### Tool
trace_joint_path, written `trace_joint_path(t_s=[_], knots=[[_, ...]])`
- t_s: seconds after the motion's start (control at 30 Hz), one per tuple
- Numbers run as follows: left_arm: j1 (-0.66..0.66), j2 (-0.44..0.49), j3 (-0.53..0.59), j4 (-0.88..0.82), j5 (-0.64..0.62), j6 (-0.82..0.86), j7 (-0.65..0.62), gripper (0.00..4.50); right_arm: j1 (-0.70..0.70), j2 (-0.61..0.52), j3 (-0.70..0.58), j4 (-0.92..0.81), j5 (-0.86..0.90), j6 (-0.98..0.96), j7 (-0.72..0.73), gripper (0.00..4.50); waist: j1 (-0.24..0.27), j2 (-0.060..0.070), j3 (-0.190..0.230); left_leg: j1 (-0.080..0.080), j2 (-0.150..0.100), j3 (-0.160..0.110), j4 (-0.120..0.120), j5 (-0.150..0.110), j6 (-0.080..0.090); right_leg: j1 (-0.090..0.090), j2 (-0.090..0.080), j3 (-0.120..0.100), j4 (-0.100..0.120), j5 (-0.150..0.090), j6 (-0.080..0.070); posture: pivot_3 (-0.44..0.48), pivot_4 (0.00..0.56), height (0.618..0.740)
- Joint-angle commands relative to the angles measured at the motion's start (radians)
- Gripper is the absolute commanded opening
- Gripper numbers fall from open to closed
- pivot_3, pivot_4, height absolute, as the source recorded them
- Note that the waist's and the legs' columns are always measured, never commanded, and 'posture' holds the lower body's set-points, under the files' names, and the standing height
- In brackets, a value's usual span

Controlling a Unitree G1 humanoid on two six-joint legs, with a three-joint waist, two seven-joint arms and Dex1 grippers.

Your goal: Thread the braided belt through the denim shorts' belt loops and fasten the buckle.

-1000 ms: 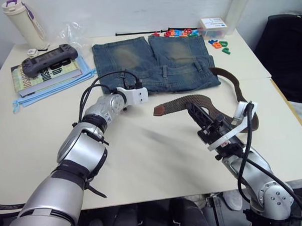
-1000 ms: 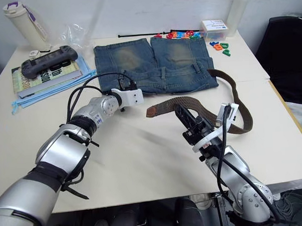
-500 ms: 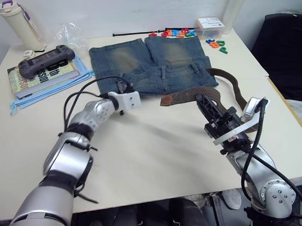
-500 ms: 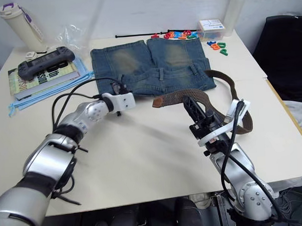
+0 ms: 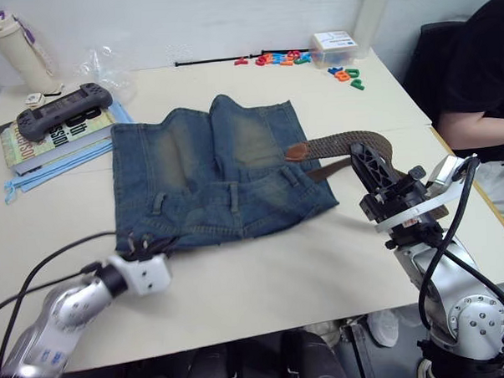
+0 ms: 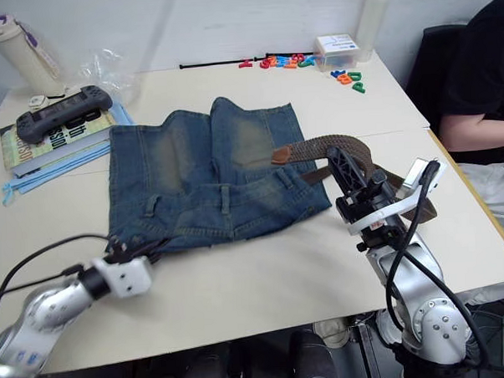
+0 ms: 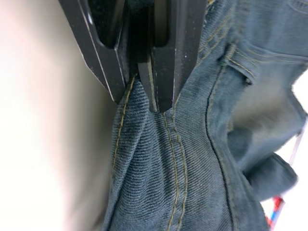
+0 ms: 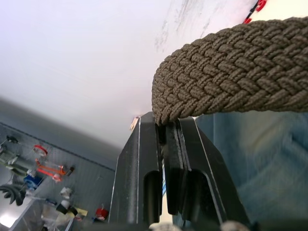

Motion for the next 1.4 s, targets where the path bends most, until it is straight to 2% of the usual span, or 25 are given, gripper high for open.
trace_joint_path(t_s=[0.03,0.23,0.37,0.43,0.47,0.5,0.6,0.7,0.77,0.93,1.2,1.4], knots=[[0.127,0.003,0.09,0.034,0.05,-0.059,0.028,0.05,0.006,-0.03,-0.009,-0.018,0.037,0.017,0.023,0.0,0.003,0.002,-0.001,0.001,0.0,0.0,0.0,-0.002,0.002,0.0,0.0,0.0,0.0,0.0,-0.001,0.0,0.15,0.717],[0.069,-0.029,0.093,0.089,0.035,-0.027,0.05,0.05,0.003,-0.09,-0.002,0.022,0.053,0.06,0.022,0.0,0.014,0.009,-0.005,0.002,0.001,0.0,0.0,-0.004,0.0,0.0,0.0,-0.001,0.004,-0.002,-0.004,0.0,0.15,0.717],[0.042,-0.073,0.069,0.001,-0.07,0.081,-0.022,1.66,-0.013,-0.145,-0.008,0.058,0.066,0.094,0.011,0.0,0.025,0.01,-0.006,0.002,0.001,0.0,0.001,-0.003,0.0,-0.001,0.0,-0.001,0.005,-0.002,-0.004,0.0,0.15,0.717],[0.063,-0.088,0.054,-0.072,-0.271,0.163,-0.125,2.57,-0.025,-0.18,-0.012,0.086,0.08,0.117,0.0,0.0,0.026,0.01,-0.006,0.001,0.001,0.0,0.001,-0.002,0.002,0.0,0.0,-0.001,0.005,-0.001,-0.004,0.0,0.15,0.717],[0.099,-0.081,0.052,-0.144,-0.435,0.225,-0.204,2.92,-0.034,-0.2,-0.016,0.104,0.086,0.13,-0.004,0.0,0.026,0.01,-0.006,0.001,0.001,0.0,0.001,-0.002,0.002,0.0,0.0,-0.001,0.004,-0.001,-0.004,0.0,0.15,0.717],[0.131,-0.067,0.06,-0.211,-0.58,0.307,-0.269,2.92,-0.044,-0.218,-0.019,0.122,0.092,0.141,-0.009,0.0,0.025,0.008,-0.007,0.001,0.001,0.0,0.001,-0.002,0.002,0.0,0.0,-0.001,0.004,-0.001,-0.004,0.0,0.15,0.717],[0.177,-0.005,0.101,-0.334,-0.843,0.5,-0.393,2.92,-0.073,-0.262,-0.023,0.173,0.099,0.175,-0.009,0.0,0.019,0.006,-0.008,0.001,0.001,0.0,0.001,0.001,-0.004,0.001,0.0,-0.001,0.001,-0.001,-0.004,0.0,0.15,0.717],[0.164,0.032,0.134,-0.384,-0.982,0.619,-0.44,2.92,-0.1,-0.291,-0.018,0.217,0.091,0.207,0.0,0.0,0.023,0.006,-0.008,0.001,0.002,-0.001,0.001,0.002,-0.005,0.001,0.001,-0.001,0.002,-0.002,-0.005,0.0,0.15,0.717],[0.125,0.033,0.141,-0.392,-1.016,0.657,-0.444,2.92,-0.121,-0.306,-0.006,0.248,0.061,0.234,0.01,0.0,0.024,0.007,-0.008,0.002,0.002,-0.001,0.001,0.003,-0.005,0.001,0.002,-0.001,0.003,-0.002,-0.005,0.0,0.15,0.717],[0.026,-0.024,0.133,-0.351,-0.994,0.664,-0.428,2.92,-0.169,-0.313,0.038,0.315,-0.035,0.294,0.026,0.0,0.024,0.007,-0.008,0.001,0.001,-0.001,0.002,0.003,-0.004,0.002,0.002,-0.002,0.002,-0.001,-0.004,0.0,0.15,0.717],[-0.016,-0.107,0.124,-0.249,-0.913,0.58,-0.519,2.92,-0.194,-0.287,0.056,0.383,-0.144,0.366,0.086,0.0,0.024,0.006,-0.008,0.001,0.001,0.0,0.002,0.002,-0.003,0.002,0.002,-0.003,0.001,-0.001,-0.004,0.0,0.15,0.717],[-0.088,-0.118,0.106,-0.235,-0.876,0.578,-0.529,2.92,-0.231,-0.269,0.073,0.42,-0.2,0.423,0.109,0.0,0.024,0.006,-0.008,0.001,0.001,-0.001,0.002,0.0,0.0,0.002,0.002,-0.003,0.001,-0.001,-0.004,0.0,0.15,0.717]])
